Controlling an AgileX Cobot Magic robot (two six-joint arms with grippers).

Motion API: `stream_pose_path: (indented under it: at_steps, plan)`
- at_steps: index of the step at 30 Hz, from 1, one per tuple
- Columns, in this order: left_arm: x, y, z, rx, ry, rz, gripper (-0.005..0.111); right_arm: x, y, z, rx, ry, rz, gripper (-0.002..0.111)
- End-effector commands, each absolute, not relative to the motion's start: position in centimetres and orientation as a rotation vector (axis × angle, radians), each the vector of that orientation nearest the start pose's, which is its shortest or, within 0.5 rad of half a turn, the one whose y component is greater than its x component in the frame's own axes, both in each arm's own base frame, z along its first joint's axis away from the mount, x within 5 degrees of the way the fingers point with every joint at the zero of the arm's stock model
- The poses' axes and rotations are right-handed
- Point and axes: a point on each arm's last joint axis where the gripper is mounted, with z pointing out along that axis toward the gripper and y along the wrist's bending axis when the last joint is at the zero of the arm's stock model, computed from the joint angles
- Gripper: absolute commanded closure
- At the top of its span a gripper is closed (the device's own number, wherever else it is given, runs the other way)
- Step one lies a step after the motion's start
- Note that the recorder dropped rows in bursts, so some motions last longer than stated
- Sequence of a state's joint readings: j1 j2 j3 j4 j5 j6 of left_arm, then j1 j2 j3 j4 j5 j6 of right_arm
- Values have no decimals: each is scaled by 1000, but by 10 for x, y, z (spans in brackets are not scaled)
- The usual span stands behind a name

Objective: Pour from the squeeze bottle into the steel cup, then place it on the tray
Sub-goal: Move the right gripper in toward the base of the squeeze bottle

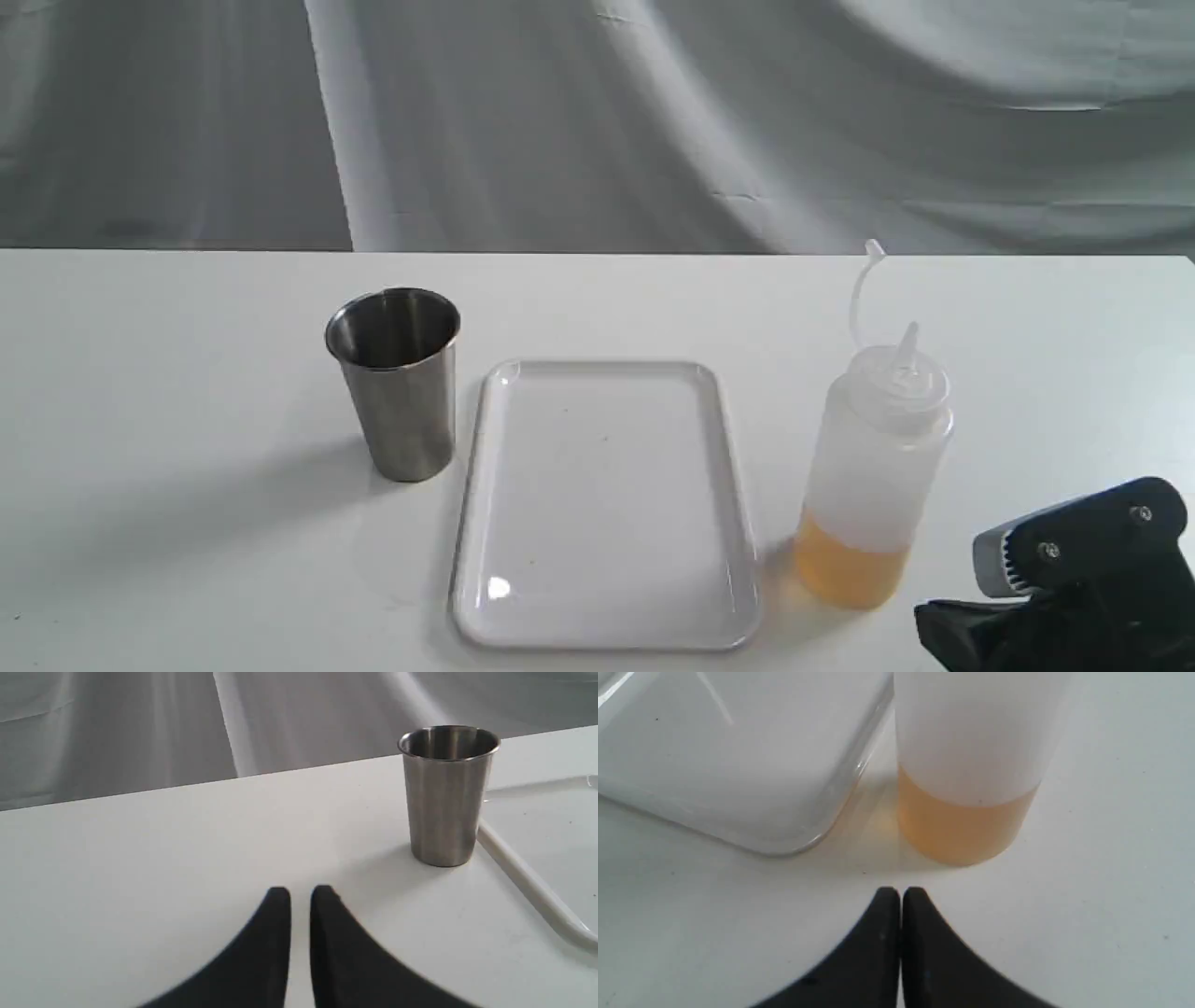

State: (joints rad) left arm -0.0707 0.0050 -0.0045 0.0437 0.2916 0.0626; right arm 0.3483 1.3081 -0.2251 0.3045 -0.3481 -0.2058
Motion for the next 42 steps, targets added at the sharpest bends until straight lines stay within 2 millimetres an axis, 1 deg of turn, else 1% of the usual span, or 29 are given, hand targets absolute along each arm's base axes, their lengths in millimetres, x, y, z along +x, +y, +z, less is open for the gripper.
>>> stream_pose_path:
  at_steps: [1,4,5,6,8,10,12,13,22,25,29,36,42]
  plan:
    - [55,-3,187,147,1762,32,98,180,56,150,-246,2227,119,97]
    - [55,-3,187,147,1762,32,98,179,56,149,-244,2238,122,78]
    - [55,-3,187,147,1762,32,98,179,56,149,-240,2241,124,68]
    - [55,-3,187,147,1762,32,98,179,56,149,-241,2243,125,65]
    - [55,-3,187,147,1762,32,98,179,56,149,-217,2247,136,46]
    - [55,-3,187,147,1762,32,98,179,56,149,-202,2248,143,34]
    - [55,-3,187,147,1762,32,98,179,56,149,-167,2252,160,25]
    - [55,-3,187,147,1762,32,98,179,56,149,-160,2253,163,23]
    - [55,-3,187,147,1762,32,98,179,56,149,-158,2251,164,21]
    - [55,-3,187,147,1762,32,98,181,56,151,-153,2227,162,21]
    - [55,-3,187,147,1762,32,98,182,54,151,-103,2221,162,21]
    - [55,-3,187,147,1762,32,98,185,54,136,-83,2276,133,21]
    - [55,-3,187,147,1762,32,98,189,53,133,-56,2256,113,21]
